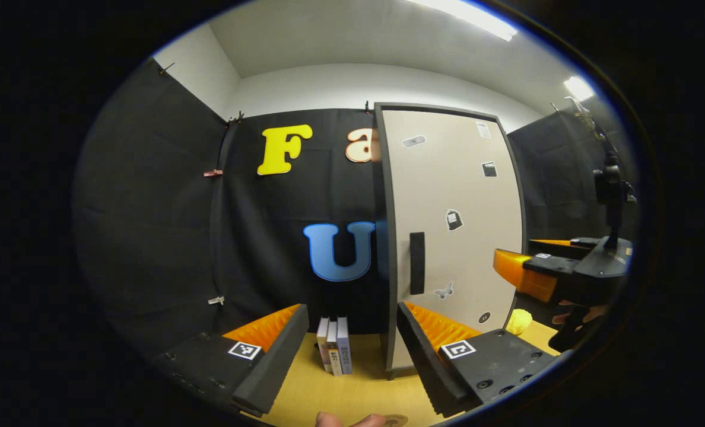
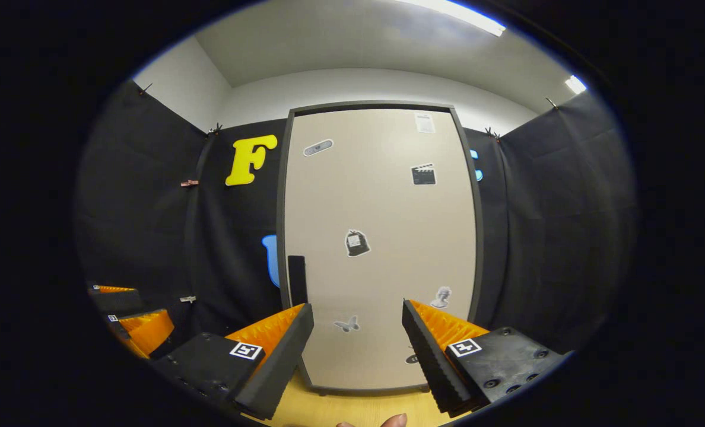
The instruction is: Open the cabinet door with the right hand, grasp the bottle in the cabinet with the left hand and place it on the coaster, then close the cabinet door with the right hand.
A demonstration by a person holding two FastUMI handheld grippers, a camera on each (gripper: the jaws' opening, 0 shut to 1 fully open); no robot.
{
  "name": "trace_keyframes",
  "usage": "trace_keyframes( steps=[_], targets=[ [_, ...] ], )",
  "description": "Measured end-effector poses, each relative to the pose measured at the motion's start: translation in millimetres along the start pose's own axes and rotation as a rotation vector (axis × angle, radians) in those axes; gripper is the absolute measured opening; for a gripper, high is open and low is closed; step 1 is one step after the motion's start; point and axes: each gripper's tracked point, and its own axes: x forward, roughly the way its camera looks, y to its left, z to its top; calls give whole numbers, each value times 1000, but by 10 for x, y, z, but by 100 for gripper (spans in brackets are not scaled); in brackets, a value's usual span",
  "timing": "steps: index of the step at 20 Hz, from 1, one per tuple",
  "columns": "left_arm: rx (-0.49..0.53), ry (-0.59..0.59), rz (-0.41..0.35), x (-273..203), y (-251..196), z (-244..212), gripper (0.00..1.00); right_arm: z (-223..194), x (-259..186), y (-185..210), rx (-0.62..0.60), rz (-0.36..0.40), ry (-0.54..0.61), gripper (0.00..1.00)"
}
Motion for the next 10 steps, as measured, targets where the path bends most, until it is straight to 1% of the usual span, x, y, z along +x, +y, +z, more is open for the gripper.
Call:
trace_keyframes(
  steps=[5,8,10],
  targets=[
    [3,13,29,-29,386,-145,94,-148,478,502,-34,44,-17,97],
    [-3,22,43,-47,572,-242,94,-273,745,692,2,61,2,97],
    [-17,34,52,-54,669,-306,94,-368,934,721,14,48,18,97]
  ],
)
